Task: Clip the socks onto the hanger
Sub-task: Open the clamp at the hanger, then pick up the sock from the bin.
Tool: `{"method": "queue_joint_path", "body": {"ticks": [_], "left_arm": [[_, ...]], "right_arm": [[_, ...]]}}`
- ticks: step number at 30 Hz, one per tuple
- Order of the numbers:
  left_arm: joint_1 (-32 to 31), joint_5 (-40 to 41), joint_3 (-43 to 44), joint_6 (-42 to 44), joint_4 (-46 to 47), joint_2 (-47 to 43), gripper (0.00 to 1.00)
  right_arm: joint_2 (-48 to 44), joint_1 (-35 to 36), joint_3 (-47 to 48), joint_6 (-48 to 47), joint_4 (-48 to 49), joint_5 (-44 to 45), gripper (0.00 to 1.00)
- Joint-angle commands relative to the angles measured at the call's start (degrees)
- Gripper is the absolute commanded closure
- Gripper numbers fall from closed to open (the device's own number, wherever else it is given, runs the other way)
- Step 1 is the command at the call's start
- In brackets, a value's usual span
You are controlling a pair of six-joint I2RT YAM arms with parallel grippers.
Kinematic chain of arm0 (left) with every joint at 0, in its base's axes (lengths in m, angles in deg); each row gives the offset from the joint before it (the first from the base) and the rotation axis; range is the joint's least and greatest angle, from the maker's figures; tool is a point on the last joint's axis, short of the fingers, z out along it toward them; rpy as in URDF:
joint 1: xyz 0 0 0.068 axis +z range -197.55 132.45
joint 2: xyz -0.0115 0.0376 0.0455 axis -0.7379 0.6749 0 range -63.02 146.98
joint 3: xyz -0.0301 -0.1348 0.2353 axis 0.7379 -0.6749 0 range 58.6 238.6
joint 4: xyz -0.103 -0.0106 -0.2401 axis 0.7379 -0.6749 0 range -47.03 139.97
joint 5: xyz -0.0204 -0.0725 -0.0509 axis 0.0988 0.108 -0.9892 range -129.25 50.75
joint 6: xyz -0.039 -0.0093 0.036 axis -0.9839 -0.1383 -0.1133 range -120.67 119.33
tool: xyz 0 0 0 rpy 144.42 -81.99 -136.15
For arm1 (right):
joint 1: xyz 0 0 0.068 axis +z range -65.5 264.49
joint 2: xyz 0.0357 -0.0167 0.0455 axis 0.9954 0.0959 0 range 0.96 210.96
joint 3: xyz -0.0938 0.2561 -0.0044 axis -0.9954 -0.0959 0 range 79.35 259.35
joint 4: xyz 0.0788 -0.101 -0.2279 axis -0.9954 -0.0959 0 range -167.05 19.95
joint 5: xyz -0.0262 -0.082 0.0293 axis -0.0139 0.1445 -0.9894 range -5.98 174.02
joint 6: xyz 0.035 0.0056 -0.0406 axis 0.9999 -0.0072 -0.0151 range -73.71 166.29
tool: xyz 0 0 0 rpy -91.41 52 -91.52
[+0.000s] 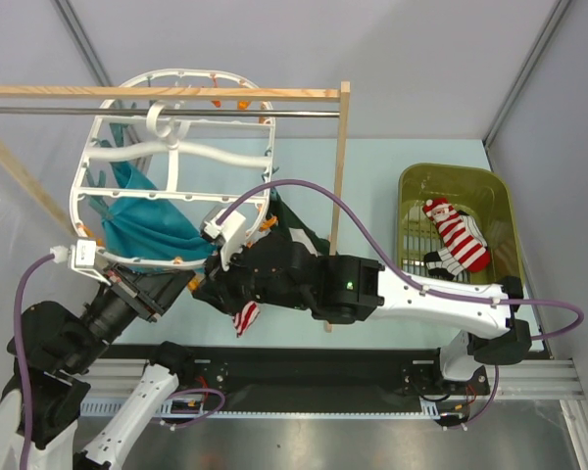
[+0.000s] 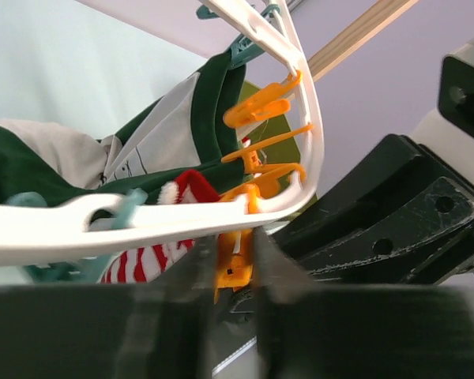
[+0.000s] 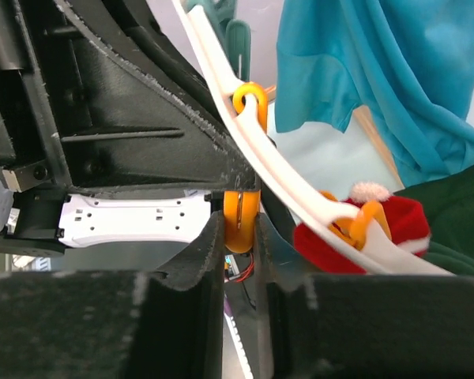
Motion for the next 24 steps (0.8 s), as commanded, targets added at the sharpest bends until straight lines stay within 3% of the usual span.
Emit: {"method": "queue_joint_path", "body": {"ticks": [1,2,6,13,17,19,22,23,24], "left_arm": [[-0.25,0.18,0.17,-0.65,2.02,2.78,0.92],[-0.25,0.27,0.25,-0.56,1.93,3.13,0.97],[-0.25,0.80,0.34,-0.47,1.14,3.49,1.00],[-0.25,0.80,1.31,0.32,0.44,4.28,1.00],[-0.25,0.89,1.84,0.67,0.00,4.28,1.00],[-0.25,0.80,1.75,0.41,0.17,3.93,1.00],[-0.25,0.01,1.14,0.23,0.61,3.84,1.00],[-0.25,-0.08,1.05,0.14,0.70,3.75,1.00],[-0.25,-0.25,0.87,0.23,0.70,3.66,1.00]], "right_arm": [[-0.66,-0.05,2.32,0.39,1.62,-2.31,0.79],[-0.66,-0.31,2.41,0.56,1.09,-2.40,0.60],[-2.59,-0.67,1.27,1.01,-2.15,0.05,0.46],[-15.85,-0.67,-7.60,1.79,-9.71,10.76,0.43],[-25.78,-4.52,-12.08,4.95,-17.26,21.75,0.50],[-31.06,-8.99,-15.15,7.41,-21.84,25.81,0.56],[-36.24,-24.18,-18.50,8.12,-25.01,25.91,0.62],[-37.22,-34.31,-21.03,7.34,-24.67,24.60,0.64],[-37.75,-39.81,-22.71,6.20,-22.58,19.28,0.64]]}}
